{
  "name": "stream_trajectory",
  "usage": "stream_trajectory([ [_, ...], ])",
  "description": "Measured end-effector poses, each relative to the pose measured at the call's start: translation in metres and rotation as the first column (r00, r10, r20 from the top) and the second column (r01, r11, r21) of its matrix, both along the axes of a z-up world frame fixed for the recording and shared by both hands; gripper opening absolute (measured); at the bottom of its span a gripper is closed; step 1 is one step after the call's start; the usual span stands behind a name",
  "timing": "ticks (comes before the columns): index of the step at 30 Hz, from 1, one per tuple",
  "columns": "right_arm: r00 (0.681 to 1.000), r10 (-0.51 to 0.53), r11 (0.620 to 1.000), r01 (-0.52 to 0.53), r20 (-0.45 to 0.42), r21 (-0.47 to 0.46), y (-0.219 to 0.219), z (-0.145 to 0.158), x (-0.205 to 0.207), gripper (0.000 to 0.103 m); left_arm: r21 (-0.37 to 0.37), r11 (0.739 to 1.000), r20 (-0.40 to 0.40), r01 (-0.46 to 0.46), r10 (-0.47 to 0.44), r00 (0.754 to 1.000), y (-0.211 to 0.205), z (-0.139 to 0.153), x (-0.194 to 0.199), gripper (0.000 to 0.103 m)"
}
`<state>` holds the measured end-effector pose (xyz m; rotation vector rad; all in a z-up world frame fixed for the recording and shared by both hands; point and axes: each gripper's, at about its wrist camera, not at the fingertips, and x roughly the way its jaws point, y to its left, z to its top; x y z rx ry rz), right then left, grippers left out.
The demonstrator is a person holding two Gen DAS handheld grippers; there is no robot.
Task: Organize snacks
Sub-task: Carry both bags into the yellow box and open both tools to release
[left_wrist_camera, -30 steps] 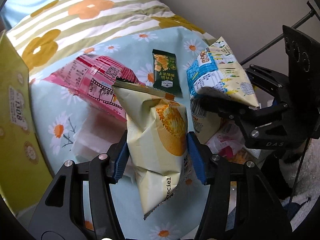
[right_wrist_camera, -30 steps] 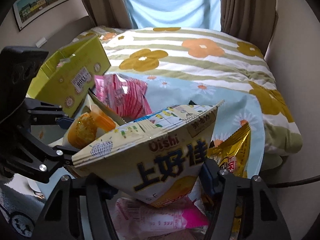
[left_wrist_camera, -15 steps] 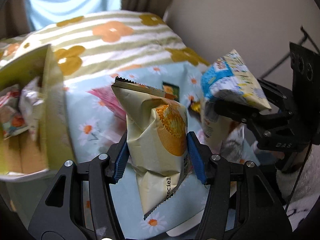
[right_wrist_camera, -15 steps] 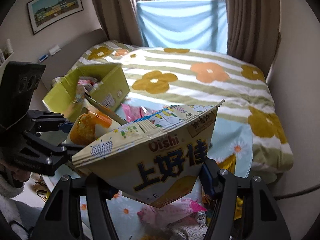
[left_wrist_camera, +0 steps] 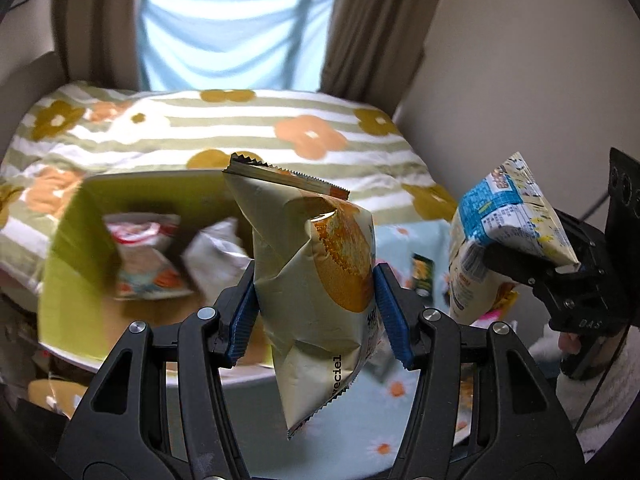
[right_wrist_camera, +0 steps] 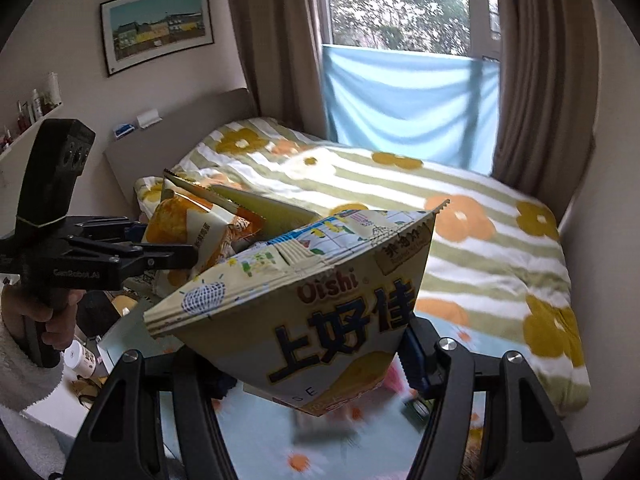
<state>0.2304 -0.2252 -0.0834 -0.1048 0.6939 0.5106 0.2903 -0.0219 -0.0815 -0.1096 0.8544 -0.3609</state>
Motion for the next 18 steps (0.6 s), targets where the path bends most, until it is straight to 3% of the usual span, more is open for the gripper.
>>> stream_trajectory([
  [9, 0.999, 0.033, 0.999, -0.032, -0.016, 0.021, 0.112, -0.002, 0.038, 0.060, 0.029, 0.998, -0.059, -0.057, 0.059, 0.997, 0.117, -0.019, 0.031, 0.052],
  [18, 0.992, -0.016, 1.000, 0.015, -0.124, -0.008, 0.192, -0.044, 0.066, 0.060, 0.116, 0.993, -0.168, -0.023, 0.042, 0.985, 0.190, -0.079, 0.063, 0.052],
])
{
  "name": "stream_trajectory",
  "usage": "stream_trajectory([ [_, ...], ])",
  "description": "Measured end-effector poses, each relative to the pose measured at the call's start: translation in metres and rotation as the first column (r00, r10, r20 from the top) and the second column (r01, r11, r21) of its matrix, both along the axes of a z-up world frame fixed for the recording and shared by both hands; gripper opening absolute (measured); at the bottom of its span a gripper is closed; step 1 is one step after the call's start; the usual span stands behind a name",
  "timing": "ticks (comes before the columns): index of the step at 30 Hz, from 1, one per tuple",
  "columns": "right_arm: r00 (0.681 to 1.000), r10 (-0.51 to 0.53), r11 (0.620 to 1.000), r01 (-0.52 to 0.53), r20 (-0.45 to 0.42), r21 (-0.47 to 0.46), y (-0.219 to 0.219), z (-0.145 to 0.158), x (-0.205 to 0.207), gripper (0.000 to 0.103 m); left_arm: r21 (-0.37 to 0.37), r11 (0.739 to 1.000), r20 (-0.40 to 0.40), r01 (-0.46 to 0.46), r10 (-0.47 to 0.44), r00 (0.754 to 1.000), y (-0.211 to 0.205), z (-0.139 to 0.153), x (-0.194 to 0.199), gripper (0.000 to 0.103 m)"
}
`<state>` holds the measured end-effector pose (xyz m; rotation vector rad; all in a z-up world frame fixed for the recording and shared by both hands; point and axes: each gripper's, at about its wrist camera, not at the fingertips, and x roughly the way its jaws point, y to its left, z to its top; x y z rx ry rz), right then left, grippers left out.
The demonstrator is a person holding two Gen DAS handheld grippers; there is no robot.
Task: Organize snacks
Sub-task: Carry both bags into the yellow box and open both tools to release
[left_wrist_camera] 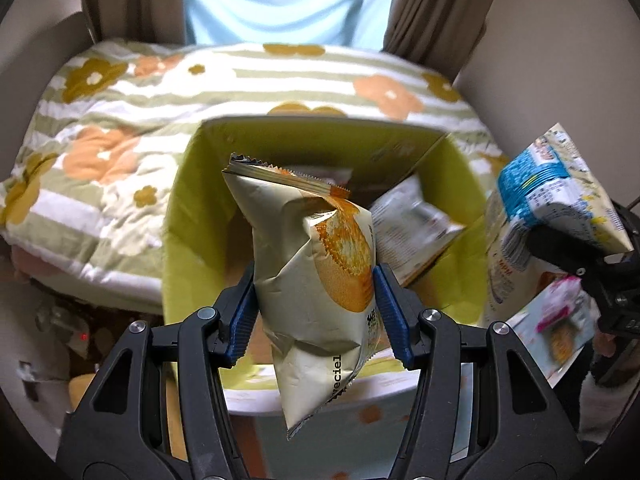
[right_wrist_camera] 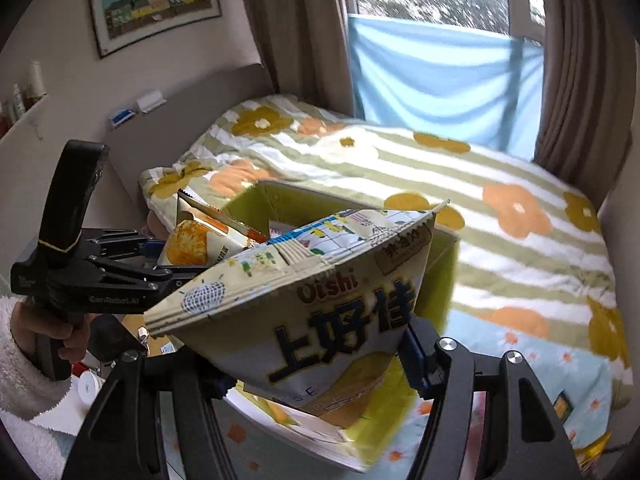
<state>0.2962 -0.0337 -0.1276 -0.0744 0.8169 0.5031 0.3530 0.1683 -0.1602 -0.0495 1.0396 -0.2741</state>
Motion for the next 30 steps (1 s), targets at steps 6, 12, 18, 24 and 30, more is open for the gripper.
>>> stream_trajectory([
  [6, 0.994, -0.091, 0.996, 0.089, -0.069, -0.024, 0.012, -0.020, 0.003, 0.060, 0.056, 0.997, -0.037, 0.056, -0.054, 0.998, 0.006, -0.030, 0.008, 0.060],
  [12, 0.986, -0.137, 0.988, 0.129, -0.093, -0.087, 0.021, -0.033, 0.006, 0.060, -0.017, 1.000, 0.007, 0.020, -0.020, 1.000, 0.017, -0.020, -0.003, 0.103],
  [18, 0.982, -0.171, 0.979, 0.160, -0.085, -0.124, 0.026, -0.041, 0.003, 0.060, -0.035, 0.999, 0.008, -0.017, 0.018, 1.000, 0.026, -0.017, -0.010, 0.103],
  [24, 0.970, -0.226, 0.969, 0.214, -0.092, -0.124, 0.025, -0.047, 0.005, 0.061, -0.031, 0.999, 0.023, -0.019, 0.019, 1.000, 0.028, -0.012, -0.021, 0.103],
  [30, 0.969, -0.224, 0.974, 0.219, -0.104, -0.062, 0.026, -0.053, 0.000, 0.101, -0.017, 1.000, 0.043, -0.026, 0.027, 0.999, 0.026, -0.008, -0.027, 0.103],
])
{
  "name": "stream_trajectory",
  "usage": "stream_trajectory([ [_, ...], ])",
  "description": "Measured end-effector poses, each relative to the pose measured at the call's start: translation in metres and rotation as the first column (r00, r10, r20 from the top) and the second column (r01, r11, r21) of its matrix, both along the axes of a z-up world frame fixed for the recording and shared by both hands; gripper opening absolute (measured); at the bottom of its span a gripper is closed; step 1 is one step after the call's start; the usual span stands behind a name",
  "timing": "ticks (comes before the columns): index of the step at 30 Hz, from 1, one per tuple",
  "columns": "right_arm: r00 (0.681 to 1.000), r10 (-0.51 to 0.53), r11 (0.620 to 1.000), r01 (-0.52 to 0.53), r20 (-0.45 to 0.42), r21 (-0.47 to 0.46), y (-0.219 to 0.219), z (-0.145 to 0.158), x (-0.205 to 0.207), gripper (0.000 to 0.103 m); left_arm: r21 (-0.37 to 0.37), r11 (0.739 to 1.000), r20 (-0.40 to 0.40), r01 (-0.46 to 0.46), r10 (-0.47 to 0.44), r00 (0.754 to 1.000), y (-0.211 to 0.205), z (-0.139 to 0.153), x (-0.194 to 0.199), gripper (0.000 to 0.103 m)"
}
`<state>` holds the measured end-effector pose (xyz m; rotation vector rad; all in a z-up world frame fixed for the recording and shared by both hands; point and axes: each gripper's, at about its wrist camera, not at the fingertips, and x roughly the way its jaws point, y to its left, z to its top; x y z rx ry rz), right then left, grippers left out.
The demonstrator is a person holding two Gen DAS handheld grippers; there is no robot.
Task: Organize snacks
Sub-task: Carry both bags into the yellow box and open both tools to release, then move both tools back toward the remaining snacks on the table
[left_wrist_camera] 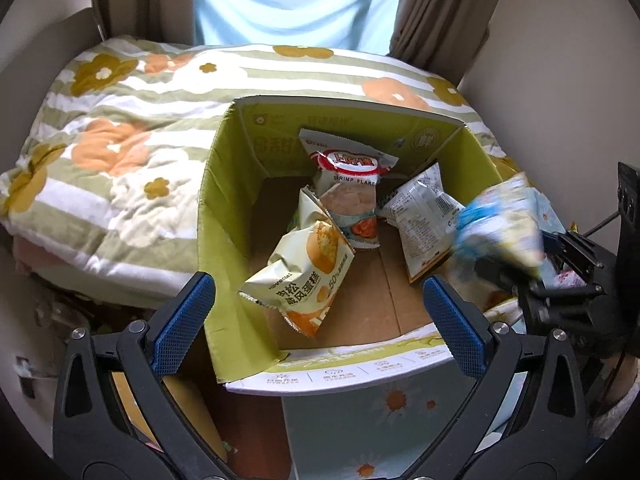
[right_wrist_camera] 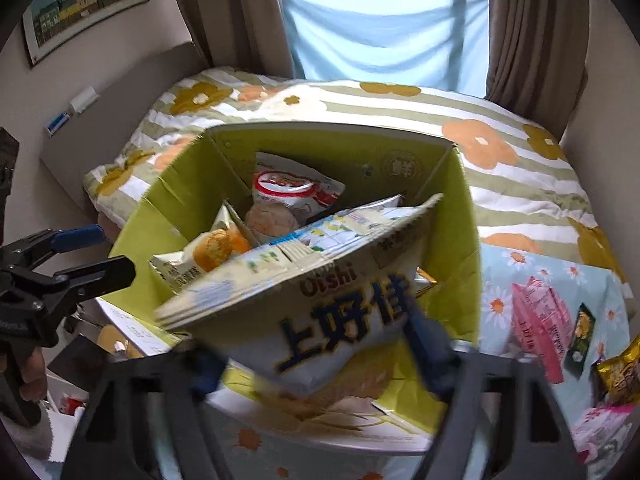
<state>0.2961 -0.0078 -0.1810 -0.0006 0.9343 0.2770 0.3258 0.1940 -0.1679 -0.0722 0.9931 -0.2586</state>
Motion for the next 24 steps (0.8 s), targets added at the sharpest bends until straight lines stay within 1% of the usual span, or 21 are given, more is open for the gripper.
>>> stream_trajectory([
  [1, 1.000, 0.000, 1.000, 0.000, 0.009, 0.010, 0.000, 0.000, -0.002, 0.103, -0.001, 1.000, 0.002, -0.002, 0.002, 1.000, 0.000, 0.001, 0.000, 0.103],
  [4, 1.000, -0.003, 0.999, 0.002, 0.015, 0.042, -0.003, -0.002, -0.007, 0.103, -0.010, 1.000, 0.005, -0.011, 0.011, 1.000, 0.001, 0.000, -0.003, 0.103],
  [8, 1.000, -0.008, 1.000, 0.008, 0.022, 0.021, -0.005, 0.000, -0.015, 0.103, -0.029, 0.999, -0.003, -0.014, 0.013, 1.000, 0.000, -0.002, -0.004, 0.103],
  [16, 0.998, -0.015, 1.000, 0.014, 0.068, 0.011, -0.011, 0.017, -0.028, 0.103, -0.042, 0.999, -0.002, 0.012, -0.012, 1.000, -0.007, -0.001, -0.008, 0.103],
  [24, 0.993, -0.075, 0.997, 0.075, 0.088, 0.001, -0.026, 0.030, -0.045, 0.103, -0.062, 0.996, 0.028, 0.069, -0.067, 0.997, -0.023, 0.009, -0.011, 0.103],
])
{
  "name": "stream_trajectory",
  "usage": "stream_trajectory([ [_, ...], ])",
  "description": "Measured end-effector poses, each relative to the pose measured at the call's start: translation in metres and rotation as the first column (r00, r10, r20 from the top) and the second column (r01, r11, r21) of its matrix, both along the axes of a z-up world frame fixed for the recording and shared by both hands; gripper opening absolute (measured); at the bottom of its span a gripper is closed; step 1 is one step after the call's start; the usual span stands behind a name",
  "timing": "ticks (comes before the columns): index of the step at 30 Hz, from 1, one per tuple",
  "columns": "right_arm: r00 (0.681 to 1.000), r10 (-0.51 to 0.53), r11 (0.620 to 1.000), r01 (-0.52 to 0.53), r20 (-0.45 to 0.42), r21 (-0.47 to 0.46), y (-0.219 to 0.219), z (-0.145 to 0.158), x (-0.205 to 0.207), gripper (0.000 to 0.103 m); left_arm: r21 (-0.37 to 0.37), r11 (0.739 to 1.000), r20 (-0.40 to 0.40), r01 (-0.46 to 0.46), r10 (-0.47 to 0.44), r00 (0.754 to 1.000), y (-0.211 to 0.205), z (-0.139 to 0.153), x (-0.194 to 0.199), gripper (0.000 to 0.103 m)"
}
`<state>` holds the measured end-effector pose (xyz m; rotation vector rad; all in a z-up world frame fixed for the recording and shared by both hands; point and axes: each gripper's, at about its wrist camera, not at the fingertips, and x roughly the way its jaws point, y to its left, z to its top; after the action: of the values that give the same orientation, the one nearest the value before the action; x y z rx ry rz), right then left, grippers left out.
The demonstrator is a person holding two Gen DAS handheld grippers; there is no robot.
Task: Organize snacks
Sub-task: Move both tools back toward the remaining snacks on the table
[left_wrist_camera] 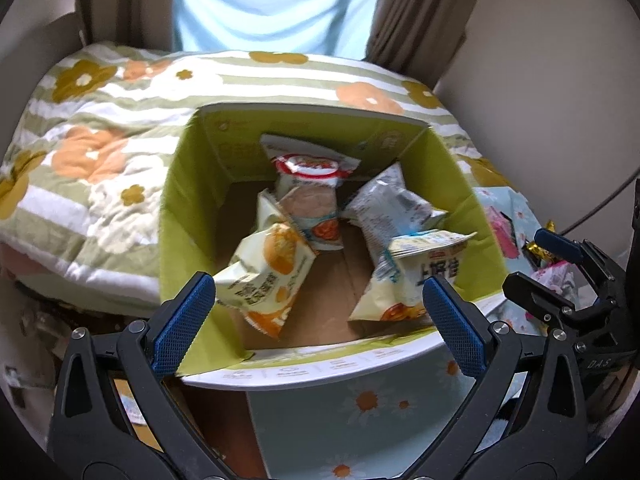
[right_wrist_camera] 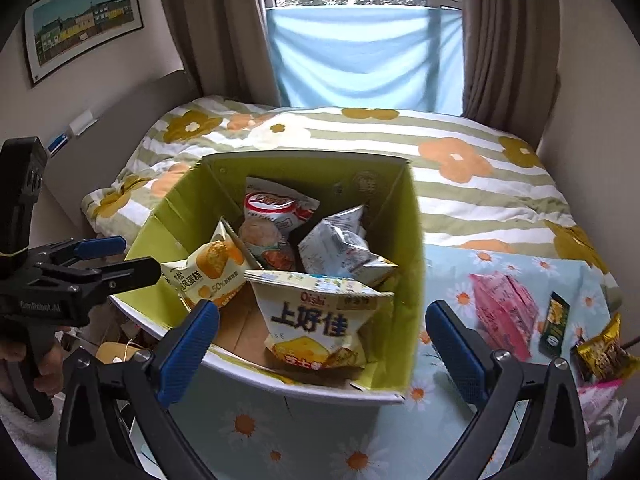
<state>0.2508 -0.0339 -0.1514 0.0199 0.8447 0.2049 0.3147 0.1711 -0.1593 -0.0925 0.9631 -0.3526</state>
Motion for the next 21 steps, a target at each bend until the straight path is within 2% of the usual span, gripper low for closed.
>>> stream_trajectory([
  [10, 0.989, -0.145, 0.989, 0.145, 0.034, -0.012, -0.043, 0.016, -0.041, 0.103, -0.039, 0.989, 0.051, 0.144, -0.142, 0.989, -0.047, 0.015, -0.009, 0.103],
  [17, 0.966, -0.252, 0.967, 0.254, 0.064, -0.027, -0.102, 0.031, -0.073, 0.103, -0.045, 0.973, 0.078, 0.226, -0.222, 0.972, -0.097, 0.027, -0.023, 0.103],
  [21, 0.951, -0.299, 0.953, 0.302, 0.080, -0.031, -0.141, 0.039, -0.092, 0.103, -0.041, 0.959, 0.080, 0.282, -0.278, 0.957, -0.142, 0.030, -0.035, 0.103],
])
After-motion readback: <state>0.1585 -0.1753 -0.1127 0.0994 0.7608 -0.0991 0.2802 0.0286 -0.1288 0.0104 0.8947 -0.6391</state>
